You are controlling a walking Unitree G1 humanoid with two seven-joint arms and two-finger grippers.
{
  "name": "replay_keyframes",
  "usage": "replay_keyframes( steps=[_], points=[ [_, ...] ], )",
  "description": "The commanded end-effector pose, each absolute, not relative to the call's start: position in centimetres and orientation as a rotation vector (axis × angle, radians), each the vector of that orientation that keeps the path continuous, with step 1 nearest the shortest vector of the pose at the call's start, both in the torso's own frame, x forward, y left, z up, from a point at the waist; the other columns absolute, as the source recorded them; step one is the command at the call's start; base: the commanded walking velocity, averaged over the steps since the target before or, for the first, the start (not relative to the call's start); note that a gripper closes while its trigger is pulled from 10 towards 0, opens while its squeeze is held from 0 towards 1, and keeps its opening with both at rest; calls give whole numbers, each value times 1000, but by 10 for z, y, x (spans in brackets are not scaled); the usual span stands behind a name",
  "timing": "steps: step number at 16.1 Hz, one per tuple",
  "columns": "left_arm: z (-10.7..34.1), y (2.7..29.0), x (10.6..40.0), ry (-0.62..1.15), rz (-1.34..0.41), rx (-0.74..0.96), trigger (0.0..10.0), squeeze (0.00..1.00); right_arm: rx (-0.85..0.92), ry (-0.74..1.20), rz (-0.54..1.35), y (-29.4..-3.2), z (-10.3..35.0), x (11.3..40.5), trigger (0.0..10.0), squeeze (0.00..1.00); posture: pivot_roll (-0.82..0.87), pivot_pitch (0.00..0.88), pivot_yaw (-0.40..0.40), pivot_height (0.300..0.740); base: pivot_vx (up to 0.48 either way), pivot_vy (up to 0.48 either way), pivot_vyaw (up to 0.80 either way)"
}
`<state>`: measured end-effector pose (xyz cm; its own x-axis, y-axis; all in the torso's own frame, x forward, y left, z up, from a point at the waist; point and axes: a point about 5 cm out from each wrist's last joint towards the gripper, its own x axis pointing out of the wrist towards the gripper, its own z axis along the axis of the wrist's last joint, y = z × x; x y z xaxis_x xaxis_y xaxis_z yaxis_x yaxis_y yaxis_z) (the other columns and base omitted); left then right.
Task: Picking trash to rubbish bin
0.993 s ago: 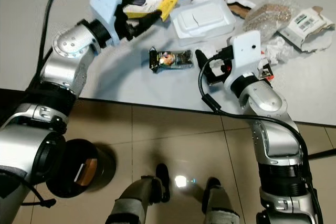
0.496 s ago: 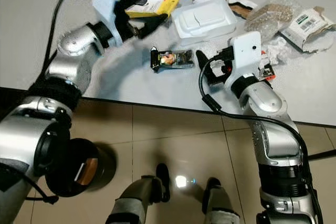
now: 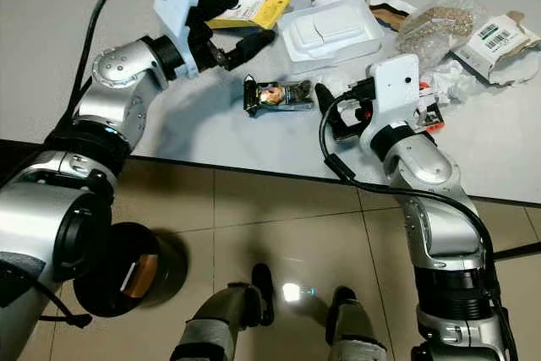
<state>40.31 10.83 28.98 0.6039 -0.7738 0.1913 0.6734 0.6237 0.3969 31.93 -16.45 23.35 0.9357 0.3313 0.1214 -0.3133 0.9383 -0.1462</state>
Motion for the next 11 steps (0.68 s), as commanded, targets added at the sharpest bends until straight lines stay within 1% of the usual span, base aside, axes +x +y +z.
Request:
replay_keyframes(
  steps=[1, 4, 11],
  points=[
    [278, 110, 402, -317, -885, 321, 10000, 0, -121, -156, 341, -163, 235, 315, 10000, 0, 34, 345, 156, 740, 0, 0, 0],
    [270, 108, 400, -281, -959, 314, 10000, 0, -116, -150, 351, -161, 233, 314, 10000, 0, 34, 347, 156, 740, 0, 0, 0],
    [249, 104, 398, -201, -986, 388, 10000, 0, -110, -144, 349, -161, 232, 312, 10000, 0, 28, 355, 153, 740, 0, 0, 0]
  ],
)
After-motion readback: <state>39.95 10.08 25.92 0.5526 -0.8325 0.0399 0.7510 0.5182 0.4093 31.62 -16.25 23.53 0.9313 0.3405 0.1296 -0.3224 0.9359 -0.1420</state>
